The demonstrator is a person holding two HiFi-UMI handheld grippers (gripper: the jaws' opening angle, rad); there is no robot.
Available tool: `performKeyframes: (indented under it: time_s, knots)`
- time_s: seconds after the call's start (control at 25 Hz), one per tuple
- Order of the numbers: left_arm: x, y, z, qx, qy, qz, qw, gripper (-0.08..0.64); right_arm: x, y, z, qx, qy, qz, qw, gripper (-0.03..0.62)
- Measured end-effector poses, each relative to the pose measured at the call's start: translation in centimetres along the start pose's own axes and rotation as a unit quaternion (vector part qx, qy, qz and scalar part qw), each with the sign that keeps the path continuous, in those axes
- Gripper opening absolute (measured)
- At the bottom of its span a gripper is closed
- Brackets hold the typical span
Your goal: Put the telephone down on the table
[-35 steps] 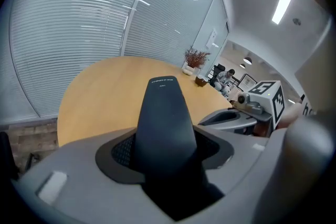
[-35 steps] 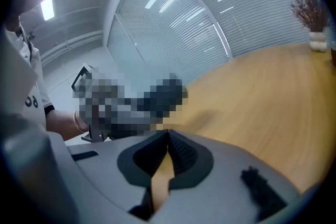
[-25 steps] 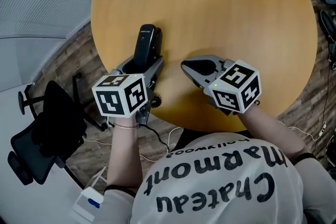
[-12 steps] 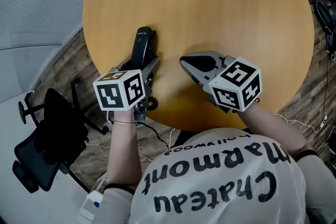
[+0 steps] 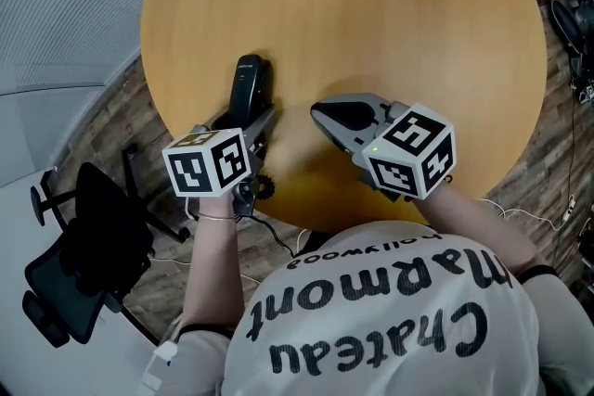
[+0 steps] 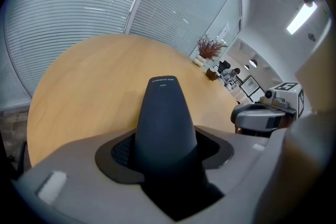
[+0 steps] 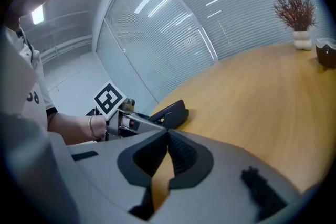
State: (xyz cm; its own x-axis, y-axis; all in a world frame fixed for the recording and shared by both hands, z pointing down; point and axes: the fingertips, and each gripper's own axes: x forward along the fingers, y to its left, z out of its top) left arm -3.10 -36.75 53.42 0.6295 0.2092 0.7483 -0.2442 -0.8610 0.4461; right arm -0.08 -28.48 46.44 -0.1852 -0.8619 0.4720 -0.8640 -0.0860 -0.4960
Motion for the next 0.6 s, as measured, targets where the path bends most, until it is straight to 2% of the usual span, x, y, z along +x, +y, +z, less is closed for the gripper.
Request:
performKeyframes:
  time_s: [0.12,0.28,0.6]
  knots:
    - [0.2,-0.1,-0.1,0.016,-0.003,0.012,0.9998,0.290,-0.3,0.4,-0.1,-0.002,0.003,0.000,1.000,0.015]
    - [0.3,-0.2,-0.1,0.011,-0.005,0.011,0.9999,0.288,-1.0,0.5,0.0,-0.005,0.003,0.000,1.000,0.015]
    - [0.4,-0.3,-0.3,0.035,0.006,0.049,0.9982,0.291,-1.9,0.9,0.0,-0.004,-0.002,-0.003,1.000,0.015]
